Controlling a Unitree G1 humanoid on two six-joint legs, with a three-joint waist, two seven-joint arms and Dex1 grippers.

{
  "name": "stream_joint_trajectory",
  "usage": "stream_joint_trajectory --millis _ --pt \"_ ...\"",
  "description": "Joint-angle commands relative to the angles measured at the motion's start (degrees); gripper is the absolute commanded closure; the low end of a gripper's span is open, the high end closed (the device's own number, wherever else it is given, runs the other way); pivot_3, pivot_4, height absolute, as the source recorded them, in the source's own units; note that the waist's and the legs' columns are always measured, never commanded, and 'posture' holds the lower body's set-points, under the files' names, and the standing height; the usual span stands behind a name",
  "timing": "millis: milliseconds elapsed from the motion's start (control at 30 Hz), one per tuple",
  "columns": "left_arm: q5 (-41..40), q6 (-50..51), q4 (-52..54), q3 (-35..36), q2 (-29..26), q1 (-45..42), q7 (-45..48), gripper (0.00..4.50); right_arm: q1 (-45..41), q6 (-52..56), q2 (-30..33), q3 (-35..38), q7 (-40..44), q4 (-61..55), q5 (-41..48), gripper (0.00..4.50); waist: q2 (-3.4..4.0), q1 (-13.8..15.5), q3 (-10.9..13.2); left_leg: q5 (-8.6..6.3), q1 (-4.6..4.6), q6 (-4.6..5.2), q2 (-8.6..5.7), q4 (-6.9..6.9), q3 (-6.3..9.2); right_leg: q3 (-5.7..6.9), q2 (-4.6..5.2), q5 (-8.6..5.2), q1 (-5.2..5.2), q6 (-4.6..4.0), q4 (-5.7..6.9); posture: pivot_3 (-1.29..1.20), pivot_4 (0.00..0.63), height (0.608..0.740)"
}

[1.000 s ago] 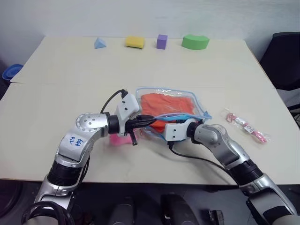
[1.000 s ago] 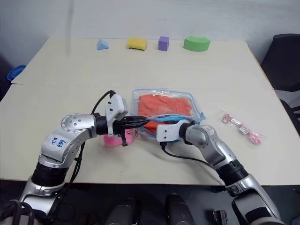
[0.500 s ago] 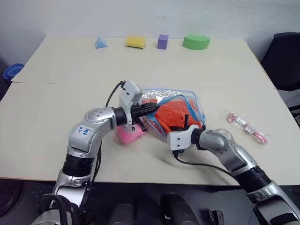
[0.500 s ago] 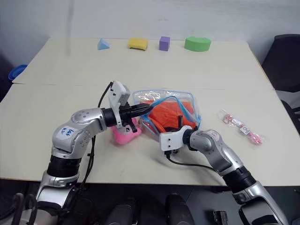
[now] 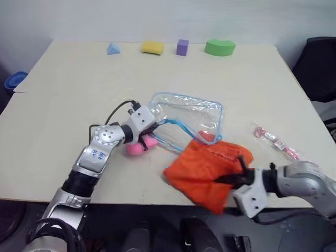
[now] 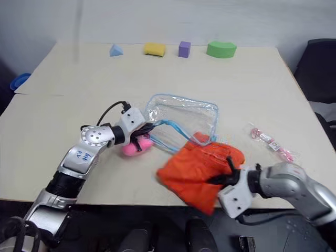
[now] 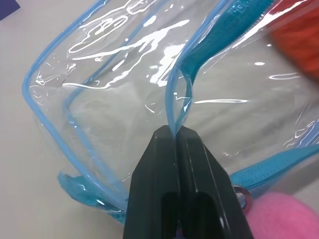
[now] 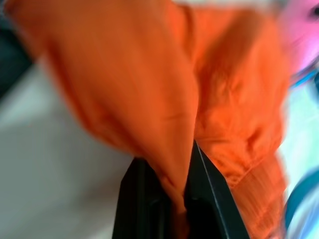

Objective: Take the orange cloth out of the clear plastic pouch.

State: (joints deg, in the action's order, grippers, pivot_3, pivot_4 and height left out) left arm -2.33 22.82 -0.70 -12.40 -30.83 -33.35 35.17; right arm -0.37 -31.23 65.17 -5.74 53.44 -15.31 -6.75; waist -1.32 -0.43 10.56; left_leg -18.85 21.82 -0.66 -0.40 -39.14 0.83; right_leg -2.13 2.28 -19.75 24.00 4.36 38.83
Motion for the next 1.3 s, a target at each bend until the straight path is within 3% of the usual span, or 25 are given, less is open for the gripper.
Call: stream_joint_trajectory --millis 33,100,200,367,500,833,933,1133,1300 --pt "-0.45 1.06 3.57 2.42 -4.28 4.41 3.34 4.50 5.62 0.09 2.02 9.69 -1.05 2.44 2.25 4.48 0.00 -0.28 0.00 0.00 -0.16 0.00 0.03 0.06 0.00 -0.02 -0.04 0.00 -0.13 0.00 -0.03 0.00 0.150 0.740" --pt "-1.85 0.71 6.59 3.47 -6.94 7.48 6.39 4.50 8.83 1.17 1.47 14.57 -2.60 5.64 1.67 4.48 0.00 -0.65 0.00 -0.04 -0.77 0.04 0.08 0.35 0.00 -0.06 -0.08 -0.02 -0.68 -0.03 -0.27 0.00 0.150 0.740" --pt "-3.60 0.26 11.30 4.67 -11.00 11.96 10.64 4.50 10.78 4.03 -0.40 19.48 -5.36 9.52 1.51 4.48 0.00 -1.11 0.00 -0.08 -0.79 0.09 0.08 0.35 0.01 -0.07 -0.06 -0.02 -0.70 -0.03 -0.29 0.00 0.150 0.740" --pt "-3.65 -1.38 16.59 6.50 -16.71 18.56 13.87 4.50 10.82 11.93 -6.55 20.95 -9.44 9.40 3.10 4.48 0.03 -1.32 -0.01 -0.08 -0.85 0.07 0.10 0.54 0.01 -0.10 -0.07 -0.04 -0.68 -0.07 -0.31 0.00 0.150 0.740" --pt "-2.35 -2.34 16.37 6.45 -18.01 19.86 13.55 4.50 9.69 15.09 -9.68 19.36 -11.74 8.61 0.02 4.48 0.15 -1.25 -0.08 -0.11 -0.86 0.14 0.08 0.63 -0.01 -0.12 -0.05 -0.04 -0.68 -0.07 -0.35 0.00 0.150 0.740" --pt "-0.02 -3.23 13.16 7.35 -18.57 21.17 11.25 4.50 10.57 14.62 -7.27 24.66 -11.65 9.03 -0.11 4.48 0.23 -1.39 -0.13 -0.15 -1.25 0.22 0.08 0.99 -0.27 -0.36 -0.11 -0.04 -0.83 -0.07 -0.42 0.00 0.150 0.740" --pt "-2.03 -2.34 14.02 7.41 -17.47 20.65 12.12 4.50 9.08 16.31 -8.02 23.63 -9.94 5.68 2.58 4.48 0.24 -1.72 -0.14 -0.20 -1.75 0.28 0.20 1.20 -0.37 -0.47 -0.26 -0.06 -1.37 -0.10 -0.67 0.00 0.150 0.740" --pt "-3.46 -0.61 15.82 6.35 -15.59 19.96 12.88 4.50 6.17 16.56 -12.96 12.05 -7.22 -10.75 5.66 4.48 0.27 -1.53 -0.15 -0.22 -1.72 0.24 0.26 1.18 -0.29 -0.44 -0.30 -0.06 -1.38 -0.10 -0.72 0.00 0.150 0.740" --pt "-3.31 -0.61 14.85 5.93 -14.88 18.41 13.02 4.50 10.94 15.68 -11.67 9.38 -4.78 -10.89 3.29 4.48 0.24 -0.88 -0.17 -0.25 -1.61 0.27 0.17 1.10 -0.15 -0.31 -0.15 -0.05 -1.43 -0.09 -0.90 0.00 0.150 0.740"
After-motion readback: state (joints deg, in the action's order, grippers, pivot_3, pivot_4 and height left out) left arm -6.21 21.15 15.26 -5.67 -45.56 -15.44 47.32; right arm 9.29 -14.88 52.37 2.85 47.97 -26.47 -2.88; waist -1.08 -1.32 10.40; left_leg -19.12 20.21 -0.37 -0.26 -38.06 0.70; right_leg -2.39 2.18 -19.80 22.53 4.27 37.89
